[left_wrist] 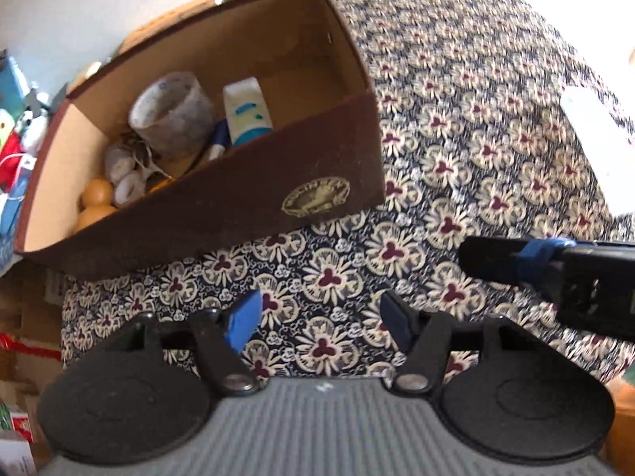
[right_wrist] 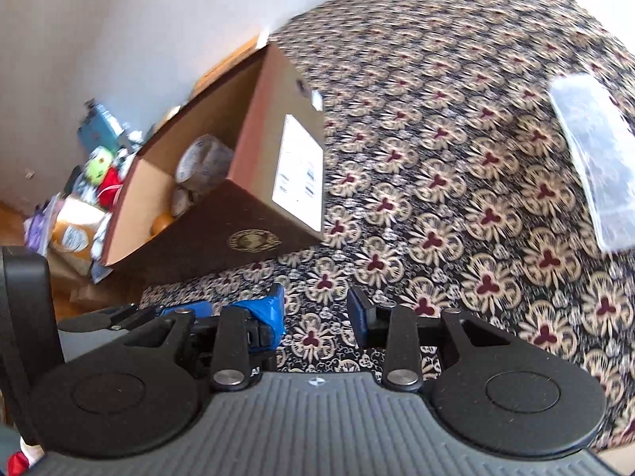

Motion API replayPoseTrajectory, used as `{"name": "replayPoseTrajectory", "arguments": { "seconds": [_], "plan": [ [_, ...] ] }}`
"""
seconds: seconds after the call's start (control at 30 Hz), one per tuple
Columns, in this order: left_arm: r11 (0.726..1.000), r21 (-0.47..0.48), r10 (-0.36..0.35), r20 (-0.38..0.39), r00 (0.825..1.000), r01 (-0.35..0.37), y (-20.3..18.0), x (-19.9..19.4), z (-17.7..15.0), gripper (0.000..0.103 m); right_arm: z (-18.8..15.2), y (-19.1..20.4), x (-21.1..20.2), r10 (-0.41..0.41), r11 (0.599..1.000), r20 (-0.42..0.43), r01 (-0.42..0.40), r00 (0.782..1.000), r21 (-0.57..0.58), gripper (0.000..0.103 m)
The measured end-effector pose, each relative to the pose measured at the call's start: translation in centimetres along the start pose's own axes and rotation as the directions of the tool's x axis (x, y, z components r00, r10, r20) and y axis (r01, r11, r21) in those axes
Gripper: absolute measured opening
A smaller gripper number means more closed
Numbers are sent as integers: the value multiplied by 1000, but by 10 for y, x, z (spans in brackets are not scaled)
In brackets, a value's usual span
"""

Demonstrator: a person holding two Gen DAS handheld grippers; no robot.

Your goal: Organize rigid objects

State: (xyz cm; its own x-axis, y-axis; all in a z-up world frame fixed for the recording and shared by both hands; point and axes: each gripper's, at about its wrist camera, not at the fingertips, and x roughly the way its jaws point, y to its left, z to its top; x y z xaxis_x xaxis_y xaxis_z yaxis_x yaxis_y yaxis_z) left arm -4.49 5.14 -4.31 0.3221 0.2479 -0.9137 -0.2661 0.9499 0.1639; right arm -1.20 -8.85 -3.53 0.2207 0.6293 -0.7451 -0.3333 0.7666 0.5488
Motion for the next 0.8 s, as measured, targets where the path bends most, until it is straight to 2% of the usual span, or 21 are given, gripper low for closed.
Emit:
{"name": "replayPoseTrajectory", "arguments": {
  "seconds": [0.2,0.4,0.6,0.8],
  "plan": [
    [997,66,-46,-27,999,47,17,16,-4,66,-11,8,11,-74,996,34,73,997,52,18],
    [987,113,-109,-52,993,114,31,29,-4,66,-20,17,19,-199,980,111,194,974,49,18],
    [968,177,-168,-85,982,180,25,39,-3,66,-26,7,20,-203,972,103,187,974,145,18],
    [956,208,-193,-91,977,208,11,39,1,68,-28,-4,18,-202,965,96,181,975,188,18]
  ]
}}
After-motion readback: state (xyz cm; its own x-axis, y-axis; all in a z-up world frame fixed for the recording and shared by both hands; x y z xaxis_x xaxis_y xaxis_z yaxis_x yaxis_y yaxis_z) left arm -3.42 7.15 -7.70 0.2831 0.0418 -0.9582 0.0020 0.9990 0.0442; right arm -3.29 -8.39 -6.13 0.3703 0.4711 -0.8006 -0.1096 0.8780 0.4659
